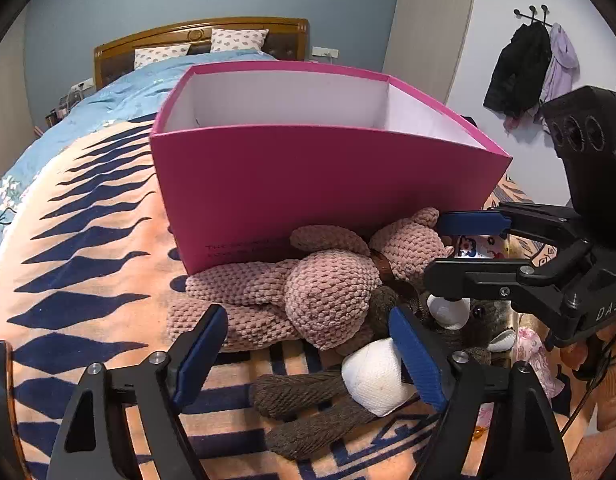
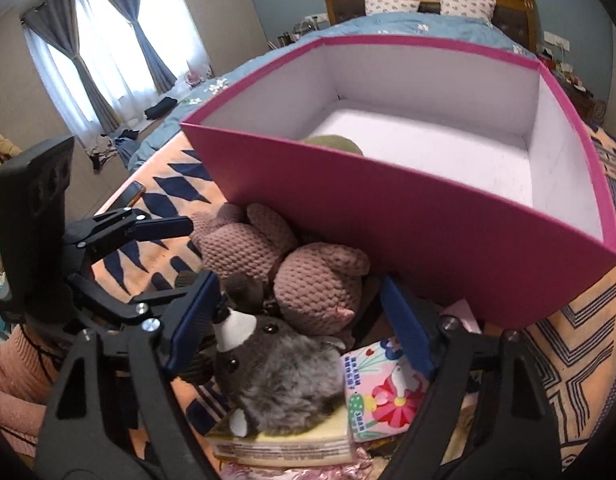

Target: Organize objects

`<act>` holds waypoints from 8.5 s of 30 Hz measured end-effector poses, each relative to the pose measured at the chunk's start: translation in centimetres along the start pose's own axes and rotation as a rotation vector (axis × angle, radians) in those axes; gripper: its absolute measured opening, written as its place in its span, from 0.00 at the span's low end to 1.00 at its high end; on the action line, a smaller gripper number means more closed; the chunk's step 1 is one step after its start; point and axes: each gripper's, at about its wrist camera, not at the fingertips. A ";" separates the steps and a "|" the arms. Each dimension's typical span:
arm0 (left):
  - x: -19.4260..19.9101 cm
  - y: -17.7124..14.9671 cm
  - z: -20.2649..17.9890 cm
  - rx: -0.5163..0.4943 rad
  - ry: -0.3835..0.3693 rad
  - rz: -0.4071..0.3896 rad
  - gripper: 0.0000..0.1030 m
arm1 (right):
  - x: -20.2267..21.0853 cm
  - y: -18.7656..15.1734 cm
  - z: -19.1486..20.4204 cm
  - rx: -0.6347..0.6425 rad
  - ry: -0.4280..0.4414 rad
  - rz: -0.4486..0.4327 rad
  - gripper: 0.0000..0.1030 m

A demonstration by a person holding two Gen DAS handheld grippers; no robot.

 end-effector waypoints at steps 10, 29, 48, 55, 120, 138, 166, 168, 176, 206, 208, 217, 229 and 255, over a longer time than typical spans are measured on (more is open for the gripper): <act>-0.5 -0.2 -0.2 0.014 -0.053 0.018 0.63 | -0.6 0.4 -0.3 -0.033 0.010 0.012 0.67; -0.8 -0.3 -1.3 0.045 -0.112 0.045 0.57 | -1.8 0.1 -0.3 -0.031 0.011 0.035 0.50; 5.9 0.5 -5.2 -0.039 -0.125 -0.099 0.57 | 4.2 0.3 0.8 0.019 0.052 -0.109 0.50; 7.6 1.3 -5.3 -0.071 -0.118 -0.141 0.57 | 6.3 1.0 0.9 0.034 0.047 -0.161 0.50; 7.4 8.0 -3.1 -0.112 -0.051 -0.271 0.82 | 6.2 7.4 -2.9 0.013 0.038 -0.212 0.66; 3.9 -1.5 -3.1 -0.010 -0.099 -0.116 0.82 | 5.3 -3.1 -1.0 0.069 0.004 -0.077 0.68; 0.5 -3.9 -2.5 0.026 -0.071 -0.013 0.75 | 1.3 -3.3 0.8 0.100 -0.085 -0.056 0.65; 0.2 -3.9 -2.4 0.030 -0.078 -0.003 0.69 | 1.1 -3.2 0.8 0.101 -0.086 -0.048 0.57; 0.0 -4.2 -2.3 0.051 -0.100 0.008 0.44 | 1.2 -3.2 -0.1 0.049 -0.053 -0.053 0.55; 0.1 -3.7 -3.7 0.079 -0.186 0.033 0.35 | 1.1 -2.4 0.0 0.056 -0.055 -0.065 0.54; 0.5 -3.4 -4.3 0.068 -0.192 0.024 0.35 | 1.7 -2.4 0.1 0.052 -0.056 -0.079 0.54; 3.8 -1.9 -6.9 0.001 -0.184 -0.046 0.35 | 6.2 -1.8 0.7 0.059 -0.045 -0.176 0.54; 7.1 6.2 -6.3 -0.139 -0.061 -0.114 0.35 | 10.6 3.4 1.2 0.092 -0.051 -0.333 0.54; -3.6 16.4 5.4 0.075 0.031 0.042 0.35 | -1.0 16.9 -4.3 -0.027 -0.031 -0.175 0.54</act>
Point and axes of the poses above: each gripper's, at about its wrist camera, not at the fingertips, and x roughly against the way its jaws point, z to its left, y to its top, and after that the axes turned 13 degrees about -y, right-handed
